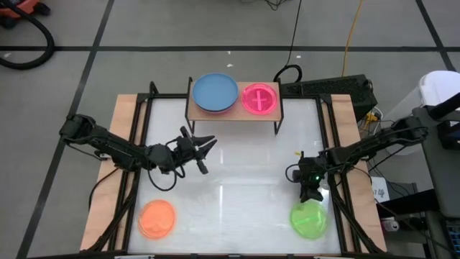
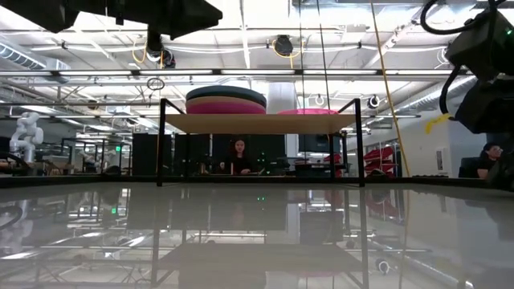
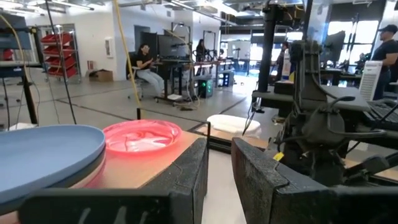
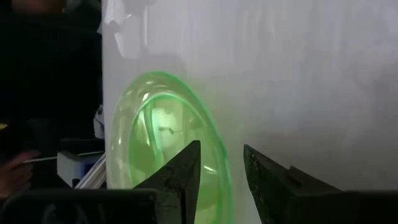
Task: Place and stack plates onto a shelf
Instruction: Stack the green plate on the pink plate on the shelf
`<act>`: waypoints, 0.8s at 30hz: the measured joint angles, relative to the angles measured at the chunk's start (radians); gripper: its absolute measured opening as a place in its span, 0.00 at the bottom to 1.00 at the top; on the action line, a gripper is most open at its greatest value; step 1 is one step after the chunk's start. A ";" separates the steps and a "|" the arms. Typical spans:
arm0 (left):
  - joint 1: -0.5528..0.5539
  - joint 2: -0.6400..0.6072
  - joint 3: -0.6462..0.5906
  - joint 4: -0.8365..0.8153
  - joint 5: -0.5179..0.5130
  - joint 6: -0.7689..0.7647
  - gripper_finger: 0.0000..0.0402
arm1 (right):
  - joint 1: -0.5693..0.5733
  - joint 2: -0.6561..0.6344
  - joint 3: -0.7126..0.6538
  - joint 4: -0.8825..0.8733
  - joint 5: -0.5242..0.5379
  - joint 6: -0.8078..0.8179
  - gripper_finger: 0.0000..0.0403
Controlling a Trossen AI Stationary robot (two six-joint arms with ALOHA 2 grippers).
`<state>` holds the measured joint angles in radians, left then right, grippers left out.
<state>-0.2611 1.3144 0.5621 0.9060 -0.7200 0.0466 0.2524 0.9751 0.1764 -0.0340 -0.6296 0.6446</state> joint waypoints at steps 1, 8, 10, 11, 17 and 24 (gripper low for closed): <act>0.000 0.000 0.000 0.000 0.000 -0.003 0.20 | 0.011 0.000 -0.001 0.010 0.001 0.004 0.26; 0.000 0.000 0.000 0.002 0.039 0.000 0.20 | 0.094 0.000 -0.001 0.015 0.102 0.017 0.26; 0.000 0.000 0.000 0.002 0.039 0.000 0.20 | 0.107 0.001 -0.001 0.012 0.134 0.015 0.24; 0.000 0.000 0.000 0.002 0.039 0.000 0.20 | 0.110 0.000 -0.001 0.008 0.148 0.014 0.23; 0.000 0.000 0.000 0.003 0.040 0.001 0.20 | 0.111 -0.001 0.000 0.011 0.150 -0.002 0.05; 0.000 0.000 0.000 0.015 0.040 0.025 0.20 | 0.080 -0.039 0.104 0.012 0.134 -0.104 0.00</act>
<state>-0.2611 1.3144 0.5621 0.9205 -0.6798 0.0716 0.3323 0.9359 0.2801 -0.0224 -0.4961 0.5405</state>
